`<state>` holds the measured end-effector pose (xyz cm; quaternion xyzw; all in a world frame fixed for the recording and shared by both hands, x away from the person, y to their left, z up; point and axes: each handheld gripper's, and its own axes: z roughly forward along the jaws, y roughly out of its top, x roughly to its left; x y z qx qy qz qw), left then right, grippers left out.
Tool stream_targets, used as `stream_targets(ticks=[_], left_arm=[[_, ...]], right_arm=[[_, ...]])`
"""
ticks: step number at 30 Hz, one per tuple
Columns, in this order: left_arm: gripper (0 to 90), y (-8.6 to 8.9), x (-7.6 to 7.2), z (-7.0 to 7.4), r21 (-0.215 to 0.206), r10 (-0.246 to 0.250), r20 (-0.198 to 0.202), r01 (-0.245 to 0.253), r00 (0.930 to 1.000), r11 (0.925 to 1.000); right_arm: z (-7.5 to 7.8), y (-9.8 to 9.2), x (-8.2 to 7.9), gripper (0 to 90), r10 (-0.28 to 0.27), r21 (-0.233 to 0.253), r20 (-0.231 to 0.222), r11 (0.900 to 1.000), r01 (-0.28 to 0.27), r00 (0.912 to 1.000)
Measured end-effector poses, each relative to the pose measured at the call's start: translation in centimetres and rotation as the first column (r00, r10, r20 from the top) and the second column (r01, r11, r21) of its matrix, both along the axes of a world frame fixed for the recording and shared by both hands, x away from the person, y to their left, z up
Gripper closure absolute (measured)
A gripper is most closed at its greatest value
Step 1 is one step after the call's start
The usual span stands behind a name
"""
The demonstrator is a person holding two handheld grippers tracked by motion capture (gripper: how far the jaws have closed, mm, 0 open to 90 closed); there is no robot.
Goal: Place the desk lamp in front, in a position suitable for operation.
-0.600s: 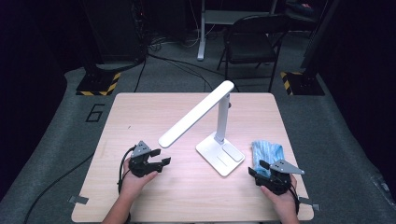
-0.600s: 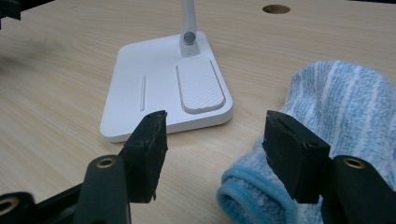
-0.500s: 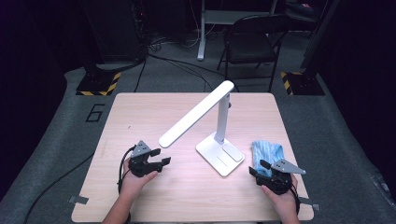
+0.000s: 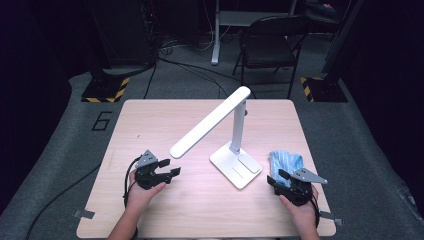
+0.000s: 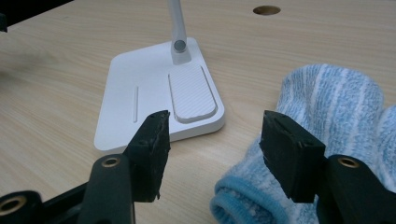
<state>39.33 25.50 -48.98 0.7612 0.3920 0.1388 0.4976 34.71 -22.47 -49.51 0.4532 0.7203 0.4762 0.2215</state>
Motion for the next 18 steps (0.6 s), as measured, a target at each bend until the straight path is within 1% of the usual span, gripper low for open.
stream_targets(ticks=[2,3,4,6,7,8,11,12,13,14,15,16,17,18], left_arm=[[36.9,-0.2,0.1,0.0,-0.001,-0.001,-0.003,0.001,1.0,1.0],[36.4,-0.2,0.1,0.0,-0.001,-0.001,-0.003,0.001,1.0,1.0],[35.9,-0.3,0.1,0.1,0.007,-0.014,0.001,0.014,0.9999,0.9999],[35.9,-0.5,0.0,0.1,0.005,-0.008,0.003,0.008,1.0,1.0],[35.7,-0.6,0.0,0.1,0.005,-0.003,0.007,0.003,1.0,1.0],[35.7,-0.4,-0.2,0.2,0.022,-0.018,0.008,0.018,0.9998,0.9996],[35.8,-0.4,-0.2,0.3,0.02,-0.022,0.008,0.022,0.9997,0.9996],[36.2,-0.4,-0.2,0.3,0.01,-0.001,0.002,0.001,1.0,0.9999],[36.5,-0.4,-0.2,0.3,0.01,-0.001,0.002,0.001,1.0,0.9999],[36.8,-0.4,0.1,0.5,0.007,-0.002,0.002,0.002,1.0,1.0],[37.5,-0.4,0.1,0.5,0.007,-0.002,0.002,0.002,1.0,1.0],[37.6,-0.8,0.2,0.8,0.016,-0.011,0.013,0.01,0.9999,0.9998],[38.0,-0.8,0.2,0.8,0.016,-0.011,0.013,0.01,0.9999,0.9998],[38.5,-1.1,0.4,1.2,0.019,-0.021,0.018,0.021,0.9996,0.9996]], right_arm=[[0.0,0.0,-0.1,40.2,-0.003,-0.008,-0.025,1.0,0.003,0.9997],[0.0,0.0,-0.1,40.2,-0.003,-0.008,-0.025,1.0,0.003,0.9997],[0.0,0.0,-0.2,39.8,-0.005,-0.005,-0.039,1.0,0.005,0.9992],[0.1,0.1,-0.2,39.8,0.001,-0.003,-0.043,1.0,-0.001,0.9991],[0.3,0.2,-0.3,39.8,-0.002,-0.003,-0.045,1.0,0.002,0.999],[0.7,0.5,-0.2,40.1,-0.01,-0.014,-0.038,1.0,0.01,0.9992],[1.1,0.8,-0.1,41.2,-0.012,-0.018,-0.028,1.0,0.012,0.9995],[1.3,0.9,0.1,42.4,-0.005,-0.015,-0.025,1.0,0.005,0.9997],[1.4,0.9,0.2,43.0,-0.006,-0.01,-0.028,1.0,0.005,0.9996],[1.6,0.9,0.3,43.4,-0.001,-0.012,-0.029,1.0,0.001,0.9996],[1.6,0.9,0.3,43.4,-0.001,-0.012,-0.029,1.0,0.001,0.9996],[1.8,0.9,0.8,43.4,-0.005,-0.01,-0.032,1.0,0.004,0.9995],[1.8,0.9,0.8,43.4,-0.005,-0.01,-0.032,1.0,0.004,0.9995],[2.0,1.1,1.3,43.4,-0.003,-0.012,-0.033,1.0,0.003,0.9994]])
